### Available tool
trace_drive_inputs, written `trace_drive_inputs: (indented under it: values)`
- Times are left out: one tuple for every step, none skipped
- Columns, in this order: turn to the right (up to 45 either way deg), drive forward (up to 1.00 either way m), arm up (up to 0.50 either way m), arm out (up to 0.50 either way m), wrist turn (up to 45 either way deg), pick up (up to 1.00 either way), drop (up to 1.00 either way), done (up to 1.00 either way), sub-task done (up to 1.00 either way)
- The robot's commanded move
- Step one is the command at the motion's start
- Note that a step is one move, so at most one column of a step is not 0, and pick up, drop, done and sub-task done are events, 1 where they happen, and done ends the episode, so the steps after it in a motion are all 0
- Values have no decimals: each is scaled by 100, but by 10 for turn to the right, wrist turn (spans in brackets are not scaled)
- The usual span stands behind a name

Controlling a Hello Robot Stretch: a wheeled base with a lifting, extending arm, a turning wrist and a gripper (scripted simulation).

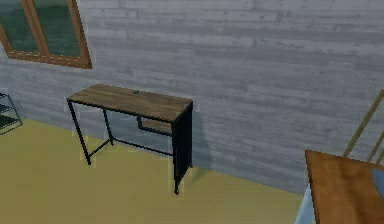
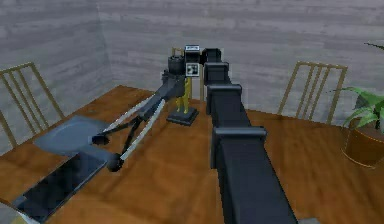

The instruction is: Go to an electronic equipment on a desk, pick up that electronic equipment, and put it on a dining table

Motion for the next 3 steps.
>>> trace_drive_inputs:
  values:
    - [0,0,0,0,450,0,0,0,0]
    - [0,0,0,0,450,0,0,0,0]
    - [0,0,0,0,360,0,0,0,0]
